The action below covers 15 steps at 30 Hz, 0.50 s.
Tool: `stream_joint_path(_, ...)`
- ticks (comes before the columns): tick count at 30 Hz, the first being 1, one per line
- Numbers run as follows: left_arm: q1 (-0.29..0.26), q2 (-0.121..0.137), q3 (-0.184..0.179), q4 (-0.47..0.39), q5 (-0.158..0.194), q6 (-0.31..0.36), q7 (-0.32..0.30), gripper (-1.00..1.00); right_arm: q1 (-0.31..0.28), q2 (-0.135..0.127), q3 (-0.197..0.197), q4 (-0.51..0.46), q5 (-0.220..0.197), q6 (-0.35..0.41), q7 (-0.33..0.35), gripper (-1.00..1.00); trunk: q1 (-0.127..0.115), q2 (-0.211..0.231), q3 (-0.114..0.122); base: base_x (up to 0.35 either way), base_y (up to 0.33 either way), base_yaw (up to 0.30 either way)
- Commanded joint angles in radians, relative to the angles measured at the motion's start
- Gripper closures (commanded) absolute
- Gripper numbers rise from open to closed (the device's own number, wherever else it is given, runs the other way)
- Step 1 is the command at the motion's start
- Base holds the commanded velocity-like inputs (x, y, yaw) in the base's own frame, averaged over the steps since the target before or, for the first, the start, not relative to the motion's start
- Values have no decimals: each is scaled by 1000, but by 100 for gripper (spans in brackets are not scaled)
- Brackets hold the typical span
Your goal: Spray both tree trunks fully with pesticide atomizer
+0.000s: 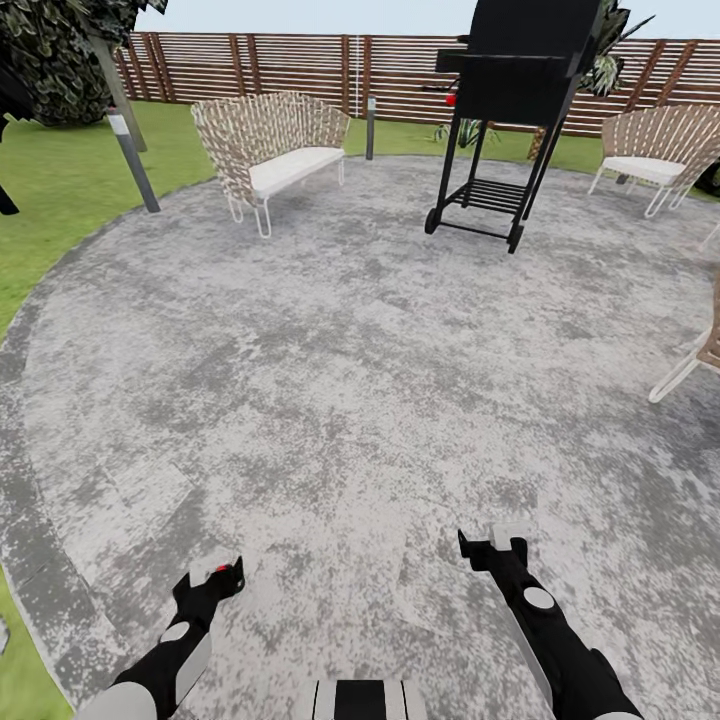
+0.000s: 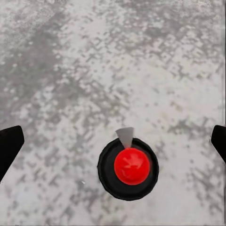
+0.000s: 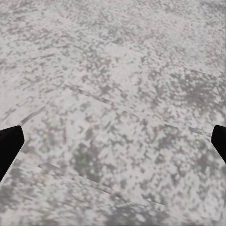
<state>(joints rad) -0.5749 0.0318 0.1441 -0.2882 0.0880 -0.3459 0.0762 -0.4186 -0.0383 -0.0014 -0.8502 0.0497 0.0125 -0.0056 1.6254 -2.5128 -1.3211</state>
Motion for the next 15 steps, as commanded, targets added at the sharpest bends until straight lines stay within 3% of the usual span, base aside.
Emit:
stream_joint_path(1,0,0,-5,1,8,-9,1,-100,0,0,0,0,5,1,-1,-100,0,0,-1,0,0,0)
stream_joint_path(12,1,0,-7,0,6,-23,1,-100,0,1,0,1,5,1,-1,-100,0,0,-3,0,0,0)
stream_joint_path(15,0,0,-9,1,6,-23,1,-100,0,1,0,2,5,1,-1,-100,1,-1,-19,0,0,0)
